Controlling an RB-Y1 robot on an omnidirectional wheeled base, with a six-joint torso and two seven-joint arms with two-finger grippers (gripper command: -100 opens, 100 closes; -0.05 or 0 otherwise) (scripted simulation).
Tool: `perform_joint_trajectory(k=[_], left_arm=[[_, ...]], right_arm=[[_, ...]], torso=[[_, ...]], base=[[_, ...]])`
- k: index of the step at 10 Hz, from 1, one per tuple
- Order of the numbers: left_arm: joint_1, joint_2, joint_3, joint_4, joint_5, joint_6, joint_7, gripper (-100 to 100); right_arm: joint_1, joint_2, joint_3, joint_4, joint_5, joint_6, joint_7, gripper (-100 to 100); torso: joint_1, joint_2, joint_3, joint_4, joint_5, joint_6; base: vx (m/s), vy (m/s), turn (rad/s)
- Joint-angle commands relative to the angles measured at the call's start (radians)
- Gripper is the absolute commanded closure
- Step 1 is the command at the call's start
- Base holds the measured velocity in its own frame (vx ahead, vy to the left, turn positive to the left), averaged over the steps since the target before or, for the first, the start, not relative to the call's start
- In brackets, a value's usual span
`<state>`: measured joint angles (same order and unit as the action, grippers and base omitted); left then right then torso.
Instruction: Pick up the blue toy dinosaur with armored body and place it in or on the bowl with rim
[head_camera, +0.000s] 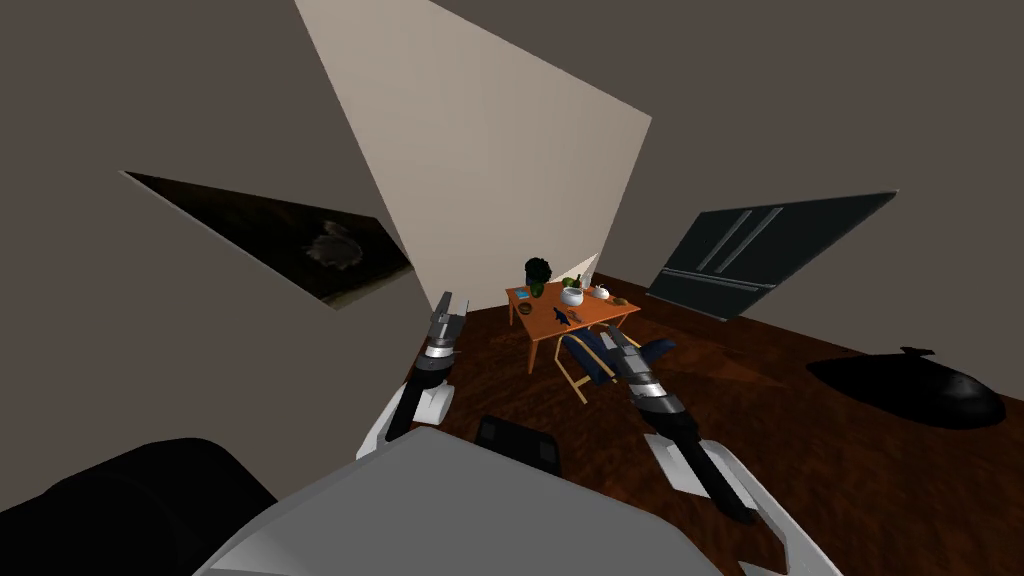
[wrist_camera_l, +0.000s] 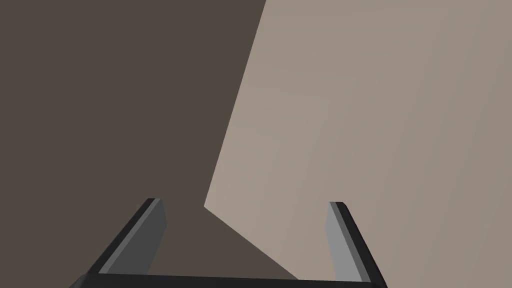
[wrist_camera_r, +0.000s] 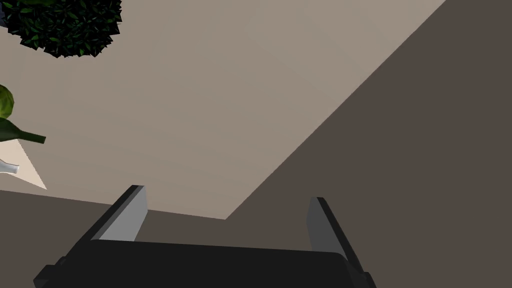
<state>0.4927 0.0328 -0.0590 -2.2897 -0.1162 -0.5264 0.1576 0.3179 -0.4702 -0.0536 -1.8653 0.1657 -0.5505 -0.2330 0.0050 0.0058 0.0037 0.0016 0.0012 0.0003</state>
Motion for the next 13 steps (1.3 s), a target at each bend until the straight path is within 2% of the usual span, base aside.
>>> perform_joint_trajectory(k=[1, 2, 3, 5, 6, 7, 8, 10, 11, 12, 13], left_arm=[[0.000, 0.000, 0.000, 0.000, 0.000, 0.000, 0.000, 0], [0.000, 0.000, 0.000, 0.000, 0.000, 0.000, 0.000, 0], [0.000, 0.000, 0.000, 0.000, 0.000, 0.000, 0.000, 0], [0.000, 0.000, 0.000, 0.000, 0.000, 0.000, 0.000, 0], [0.000, 0.000, 0.000, 0.000, 0.000, 0.000, 0.000, 0], [0.000, 0.000, 0.000, 0.000, 0.000, 0.000, 0.000, 0], [0.000, 0.000, 0.000, 0.000, 0.000, 0.000, 0.000, 0], [0.000, 0.000, 0.000, 0.000, 0.000, 0.000, 0.000, 0], [0.000, 0.000, 0.000, 0.000, 0.000, 0.000, 0.000, 0], [0.000, 0.000, 0.000, 0.000, 0.000, 0.000, 0.000, 0], [0.000, 0.000, 0.000, 0.000, 0.000, 0.000, 0.000, 0]], right_arm=[[-0.014, -0.041, 0.001, 0.050, 0.022, -0.009, 0.000, -100], [-0.014, -0.041, 0.001, 0.079, 0.022, -0.009, 0.000, -100], [-0.028, -0.074, 0.005, 0.110, 0.044, -0.015, 0.003, -100], [-0.028, -0.074, 0.005, 0.141, 0.044, -0.015, 0.003, -100], [-0.040, -0.107, 0.010, 0.184, 0.066, -0.020, 0.006, -100], [-0.040, -0.107, 0.010, 0.208, 0.066, -0.020, 0.006, -100], [-0.051, -0.141, 0.016, 0.247, 0.090, -0.024, 0.011, -100], [-0.051, -0.141, 0.016, 0.277, 0.090, -0.024, 0.011, -100], [-0.061, -0.176, 0.023, 0.324, 0.113, -0.027, 0.016, -100], [-0.061, -0.176, 0.023, 0.350, 0.113, -0.027, 0.016, -100], [-0.070, -0.211, 0.030, 0.395, 0.137, -0.030, 0.023, -100]], torso=[[0.000, 0.000, 0.000, 0.000, 0.000, 0.000], [-0.001, -0.002, -0.001, 0.000, 0.000, -0.001], [-0.004, -0.003, -0.002, -0.001, -0.001, 0.000], [-0.005, -0.004, -0.002, -0.001, -0.001, 0.000], [-0.006, -0.005, -0.003, -0.001, -0.001, 0.000], [-0.005, -0.006, -0.003, -0.001, -0.001, -0.001], [-0.005, -0.006, -0.003, -0.001, -0.001, 0.000], [-0.006, -0.007, -0.004, -0.002, -0.001, 0.000], [-0.007, -0.006, -0.004, -0.001, -0.002, 0.001], [-0.006, -0.007, -0.004, -0.001, -0.001, -0.001], [-0.007, -0.007, -0.004, -0.002, -0.002, 0.000]], base=[[-0.048, 0.086, 0.205], [-0.031, 0.048, 0.120], [-0.029, 0.048, 0.210], [-0.010, 0.025, 0.057], [0.000, 0.042, 0.200], [0.001, 0.034, 0.170], [0.020, 0.040, 0.238], [0.014, 0.021, 0.051], [0.019, 0.023, 0.225], [0.026, 0.015, 0.142], [0.047, 0.020, 0.250]])
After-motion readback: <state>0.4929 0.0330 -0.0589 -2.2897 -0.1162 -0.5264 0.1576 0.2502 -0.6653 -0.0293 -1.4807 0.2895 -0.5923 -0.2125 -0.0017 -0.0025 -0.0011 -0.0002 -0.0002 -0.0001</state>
